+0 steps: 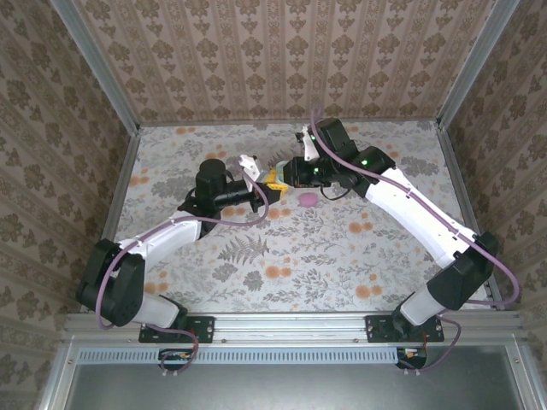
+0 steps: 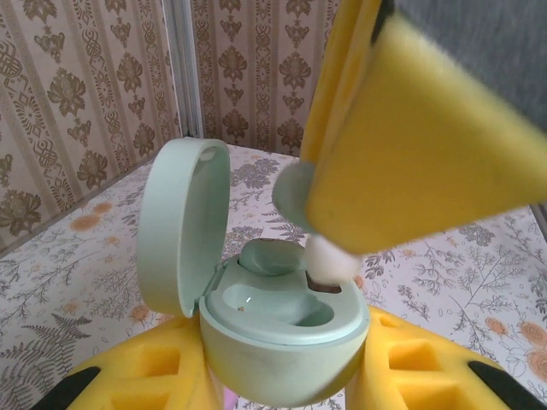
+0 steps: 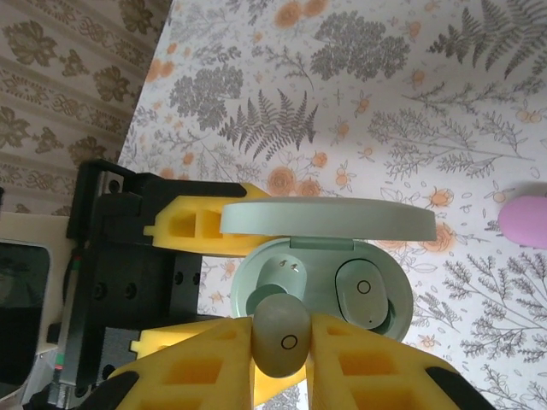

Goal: Insert wireless bluetooth earbuds into charging case

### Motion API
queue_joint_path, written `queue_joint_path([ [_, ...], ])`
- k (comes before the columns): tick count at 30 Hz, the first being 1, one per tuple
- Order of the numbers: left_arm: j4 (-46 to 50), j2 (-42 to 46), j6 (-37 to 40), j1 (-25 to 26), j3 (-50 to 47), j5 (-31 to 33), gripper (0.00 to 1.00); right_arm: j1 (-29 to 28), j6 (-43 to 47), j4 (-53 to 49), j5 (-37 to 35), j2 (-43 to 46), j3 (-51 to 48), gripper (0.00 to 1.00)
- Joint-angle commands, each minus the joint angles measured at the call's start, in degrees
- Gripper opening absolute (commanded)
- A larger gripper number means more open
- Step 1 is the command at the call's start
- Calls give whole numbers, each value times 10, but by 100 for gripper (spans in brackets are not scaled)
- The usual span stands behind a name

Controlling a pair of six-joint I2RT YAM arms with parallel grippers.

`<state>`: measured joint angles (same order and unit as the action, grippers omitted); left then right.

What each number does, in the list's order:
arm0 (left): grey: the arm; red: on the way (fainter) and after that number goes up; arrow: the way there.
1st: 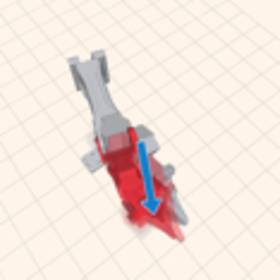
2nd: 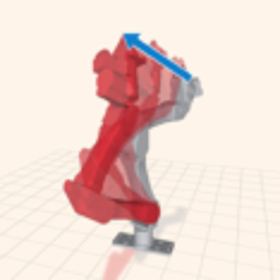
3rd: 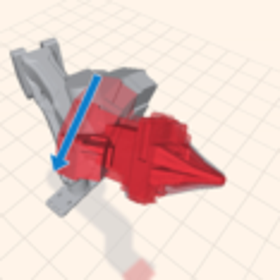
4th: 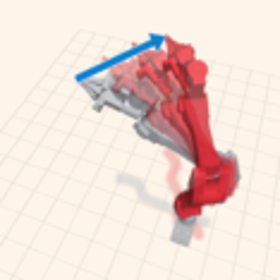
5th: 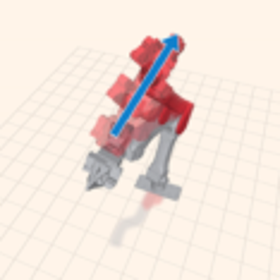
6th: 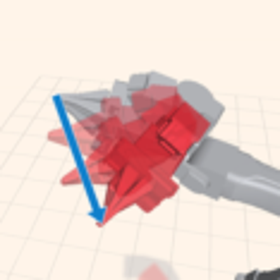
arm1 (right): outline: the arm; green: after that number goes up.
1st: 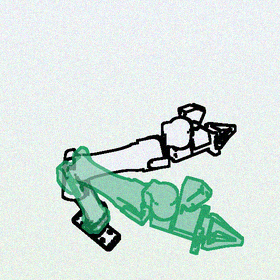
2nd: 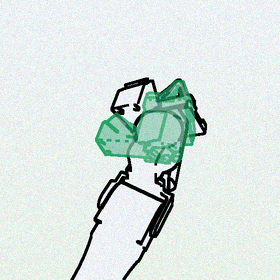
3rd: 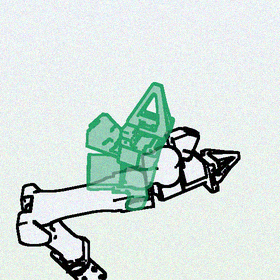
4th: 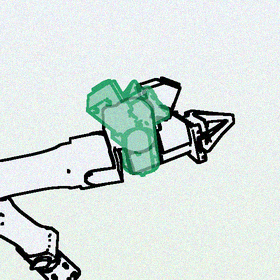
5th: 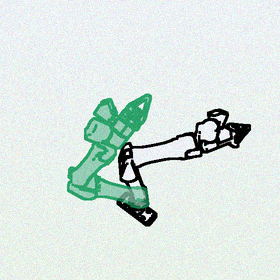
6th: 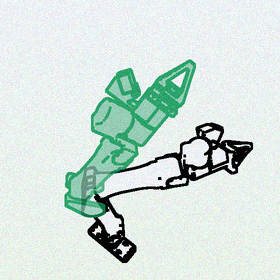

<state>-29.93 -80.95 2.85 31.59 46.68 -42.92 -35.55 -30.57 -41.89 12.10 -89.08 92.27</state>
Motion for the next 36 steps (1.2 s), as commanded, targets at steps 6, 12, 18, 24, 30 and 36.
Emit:
queue_joint_path([
  [6, -7, 4, 13, 5, 20, -17, 30, -13, 18, -32, 21, -23, 36, 22],
  [12, -7, 4, 14, 6, 22, -18, 29, -14, 21, -43, 10, -32, 42, 23],
  [18, -8, 4, 14, 7, 24, -17, 30, -14, 25, -58, -20, -30, 43, 22],
  [24, -8, 3, 15, 7, 26, -18, 30, -14, 25, -58, -29, -29, 40, 22],
  [30, -6, 4, 17, 7, 26, -20, 29, -14, 19, -44, -38, -30, 34, 22],
  [36, -6, 5, 19, 8, 26, -22, 30, -13, 23, -50, -23, -40, 40, 22],
])
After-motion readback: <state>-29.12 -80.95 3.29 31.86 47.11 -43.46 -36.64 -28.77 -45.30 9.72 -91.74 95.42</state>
